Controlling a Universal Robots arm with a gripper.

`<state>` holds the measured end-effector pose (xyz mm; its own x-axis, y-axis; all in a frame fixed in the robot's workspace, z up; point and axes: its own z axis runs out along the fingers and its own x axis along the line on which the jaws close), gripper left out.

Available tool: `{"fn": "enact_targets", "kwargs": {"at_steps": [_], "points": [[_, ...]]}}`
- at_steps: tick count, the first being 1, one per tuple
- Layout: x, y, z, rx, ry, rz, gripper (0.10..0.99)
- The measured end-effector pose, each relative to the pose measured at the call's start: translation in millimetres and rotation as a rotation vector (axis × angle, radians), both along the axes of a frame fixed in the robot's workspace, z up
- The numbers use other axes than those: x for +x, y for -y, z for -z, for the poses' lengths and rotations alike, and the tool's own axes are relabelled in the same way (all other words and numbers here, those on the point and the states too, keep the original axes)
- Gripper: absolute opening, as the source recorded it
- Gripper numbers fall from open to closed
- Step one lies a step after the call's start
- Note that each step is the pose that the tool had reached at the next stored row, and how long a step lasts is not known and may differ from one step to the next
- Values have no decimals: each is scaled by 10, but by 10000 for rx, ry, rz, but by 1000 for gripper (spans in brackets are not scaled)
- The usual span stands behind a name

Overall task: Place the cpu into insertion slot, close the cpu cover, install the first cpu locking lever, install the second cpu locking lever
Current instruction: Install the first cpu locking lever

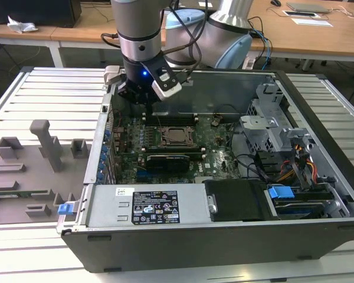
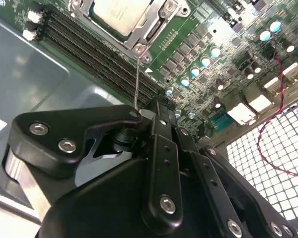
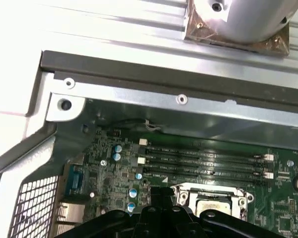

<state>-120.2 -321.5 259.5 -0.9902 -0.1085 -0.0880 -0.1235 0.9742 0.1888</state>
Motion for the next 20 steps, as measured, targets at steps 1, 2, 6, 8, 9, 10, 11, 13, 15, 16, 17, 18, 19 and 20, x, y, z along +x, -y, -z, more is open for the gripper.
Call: {"fn": "enact_targets", "kwargs": {"at_steps": [1, 2, 6, 8, 9, 10, 11, 13, 15, 16, 17, 18, 19, 20], "points": [[0, -1, 2, 10, -1, -2, 106], [1, -2, 3, 14, -1, -5, 106], [38, -8, 9, 23, -1, -12, 106], [69, -9, 10, 23, -1, -12, 106], [88, -10, 11, 22, -1, -12, 106], [104, -11, 12, 23, -1, -13, 106], [134, -11, 14, 23, 0, -13, 106], [184, -11, 16, 22, -1, -11, 106], [237, -11, 18, 22, -1, -12, 106], [293, -11, 20, 22, -1, -13, 106], [323, -11, 22, 23, -2, -11, 106], [356, -11, 23, 22, -2, -11, 106], [388, -11, 25, 22, -3, -13, 106], [418, -11, 26, 22, -3, -14, 106]]}}
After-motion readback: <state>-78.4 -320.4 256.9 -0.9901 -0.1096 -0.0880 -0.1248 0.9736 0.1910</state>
